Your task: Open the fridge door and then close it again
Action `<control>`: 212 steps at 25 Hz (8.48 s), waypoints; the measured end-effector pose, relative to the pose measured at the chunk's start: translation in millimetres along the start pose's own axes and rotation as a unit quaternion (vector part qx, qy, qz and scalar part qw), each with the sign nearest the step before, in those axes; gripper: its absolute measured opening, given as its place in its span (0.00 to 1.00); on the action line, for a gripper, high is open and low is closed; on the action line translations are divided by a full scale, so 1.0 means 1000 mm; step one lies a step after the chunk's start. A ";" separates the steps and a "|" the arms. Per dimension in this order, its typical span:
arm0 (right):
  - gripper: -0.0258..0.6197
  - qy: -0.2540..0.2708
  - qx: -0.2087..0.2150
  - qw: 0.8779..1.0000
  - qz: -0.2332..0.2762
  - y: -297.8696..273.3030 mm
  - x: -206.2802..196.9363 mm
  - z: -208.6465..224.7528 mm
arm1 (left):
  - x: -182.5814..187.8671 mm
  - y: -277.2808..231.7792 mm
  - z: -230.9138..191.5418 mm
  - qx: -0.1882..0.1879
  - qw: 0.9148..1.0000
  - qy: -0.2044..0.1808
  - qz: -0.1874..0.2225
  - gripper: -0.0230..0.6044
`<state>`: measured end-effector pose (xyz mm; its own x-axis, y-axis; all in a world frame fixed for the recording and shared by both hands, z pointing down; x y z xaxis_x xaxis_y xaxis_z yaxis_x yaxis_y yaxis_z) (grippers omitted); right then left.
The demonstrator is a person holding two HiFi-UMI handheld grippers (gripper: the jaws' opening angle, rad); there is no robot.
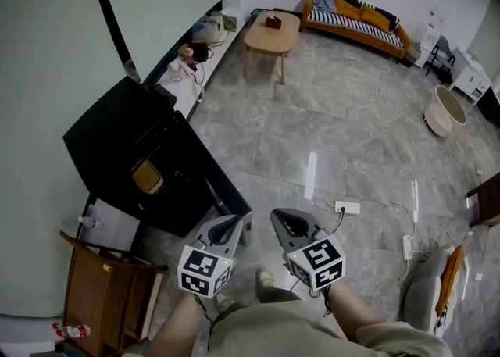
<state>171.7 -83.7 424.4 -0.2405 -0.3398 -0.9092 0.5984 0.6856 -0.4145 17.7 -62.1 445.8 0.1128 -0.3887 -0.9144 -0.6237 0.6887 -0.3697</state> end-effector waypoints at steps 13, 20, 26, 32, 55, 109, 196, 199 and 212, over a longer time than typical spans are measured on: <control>0.04 -0.020 -0.036 0.999 -0.001 -0.003 -0.007 0.076 | 0.030 -0.082 0.002 -0.009 1.000 -0.010 0.003 0.06; 0.04 -0.025 -0.045 0.999 0.006 -0.014 -0.004 0.109 | 0.046 -0.121 -0.014 -0.009 1.000 -0.015 0.006 0.06; 0.04 -0.032 -0.054 0.998 0.003 -0.020 -0.007 0.129 | 0.058 -0.152 -0.019 -0.016 1.000 -0.019 0.006 0.06; 0.04 -0.056 -0.059 0.997 0.014 -0.026 -0.007 0.155 | 0.068 -0.183 -0.025 -0.018 0.999 -0.022 0.018 0.06; 0.04 -0.068 -0.094 0.993 0.030 -0.026 -0.006 0.210 | 0.094 -0.242 -0.040 -0.012 0.999 -0.046 0.014 0.06; 0.52 -0.010 0.113 0.993 0.009 -0.150 0.017 0.215 | 0.108 -0.126 -0.078 0.107 0.993 -0.028 0.042 0.06; 0.40 0.049 0.135 0.986 -0.081 -0.106 -0.026 0.037 | 0.004 0.077 -0.076 0.146 0.989 0.010 0.012 0.06; 0.40 0.051 0.137 0.986 -0.083 -0.103 -0.025 0.024 | 0.001 0.090 -0.078 0.150 0.989 0.014 0.014 0.06; 0.40 0.035 0.148 0.984 -0.089 -0.100 -0.028 -0.029 | -0.014 0.137 -0.088 0.153 0.988 0.024 0.022 0.06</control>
<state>96.2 -124.1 490.1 -0.4069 -0.3855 -0.8282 0.7362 0.3984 -0.5471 -137.4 -16.0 422.7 0.0486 -0.3774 -0.9248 -0.3629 0.8559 -0.3684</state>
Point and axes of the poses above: the fingertips, and each gripper's own axes: y backward along the fingers, z to its right, x out of its top, the point moved 7 cm from there along y, backward along the fingers, and after that the axes turned 5 degrees about -x, right-handed, at the moved point
